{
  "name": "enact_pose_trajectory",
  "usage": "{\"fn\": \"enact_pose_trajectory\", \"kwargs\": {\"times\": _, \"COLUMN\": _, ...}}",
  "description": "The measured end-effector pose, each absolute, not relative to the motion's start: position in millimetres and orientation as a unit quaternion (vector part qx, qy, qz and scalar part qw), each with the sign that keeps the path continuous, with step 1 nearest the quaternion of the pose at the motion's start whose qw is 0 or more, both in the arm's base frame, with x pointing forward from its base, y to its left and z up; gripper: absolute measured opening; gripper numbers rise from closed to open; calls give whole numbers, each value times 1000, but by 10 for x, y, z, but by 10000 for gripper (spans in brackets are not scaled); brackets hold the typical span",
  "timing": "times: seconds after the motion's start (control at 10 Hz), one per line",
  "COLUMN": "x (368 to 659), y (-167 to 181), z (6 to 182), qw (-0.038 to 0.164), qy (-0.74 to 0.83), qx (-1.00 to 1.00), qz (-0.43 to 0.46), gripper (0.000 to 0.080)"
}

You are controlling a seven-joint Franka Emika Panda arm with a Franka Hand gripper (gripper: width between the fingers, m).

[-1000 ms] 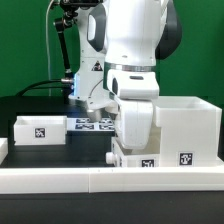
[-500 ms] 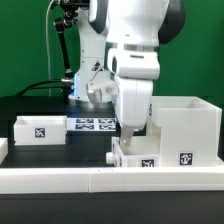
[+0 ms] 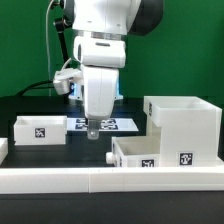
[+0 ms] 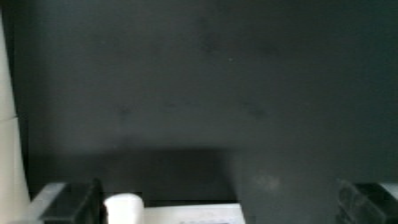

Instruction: Assemble drawer

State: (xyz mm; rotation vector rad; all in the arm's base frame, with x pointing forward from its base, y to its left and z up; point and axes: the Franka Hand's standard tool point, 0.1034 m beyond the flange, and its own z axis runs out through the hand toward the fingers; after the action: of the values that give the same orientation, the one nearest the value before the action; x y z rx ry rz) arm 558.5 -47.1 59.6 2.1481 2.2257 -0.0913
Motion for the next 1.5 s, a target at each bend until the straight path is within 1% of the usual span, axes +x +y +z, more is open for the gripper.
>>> {"fn": "enact_pose_trajectory", "kwargs": {"times": 0.1, "x": 5583, "y": -510, "z": 596, "qw": 22, "qy": 726, "qx": 687, "qz": -29, "gripper": 649}}
{"fn": "enact_pose_trajectory", "kwargs": {"times": 0.2, "x": 5569, "y": -617, "z": 580, "qw": 9, "qy": 733, "qx": 680, "qz": -18, "gripper": 649}}
{"fn": "enact_pose_trajectory", "kwargs": {"times": 0.3, "x": 5572, "y": -725, "z": 521, "qw": -5, "qy": 737, "qx": 676, "qz": -9, "gripper": 649}}
{"fn": "enact_pose_trajectory", "kwargs": {"times": 0.4, "x": 5638, "y": -788, "z": 499, "qw": -25, "qy": 744, "qx": 668, "qz": 5, "gripper": 649}}
{"fn": "enact_pose_trajectory", "kwargs": {"times": 0.5, "x": 5744, "y": -817, "z": 512, "qw": -31, "qy": 747, "qx": 664, "qz": 17, "gripper": 649}}
{"fn": "enact_pose_trajectory", "kwargs": {"times": 0.7, "x": 5894, "y": -859, "z": 449, "qw": -50, "qy": 746, "qx": 663, "qz": 36, "gripper": 649}}
{"fn": "enact_pose_trajectory", "kwargs": {"times": 0.9, "x": 6014, "y": -683, "z": 388, "qw": -53, "qy": 743, "qx": 666, "qz": 43, "gripper": 649}}
{"fn": "enact_pose_trajectory", "kwargs": {"times": 1.1, "x": 6000, "y": -565, "z": 341, "qw": -56, "qy": 739, "qx": 670, "qz": 45, "gripper": 649}}
{"fn": "enact_pose_trajectory", "kwargs": {"times": 1.5, "x": 5987, "y": -605, "z": 325, "qw": -57, "qy": 739, "qx": 670, "qz": 45, "gripper": 649}}
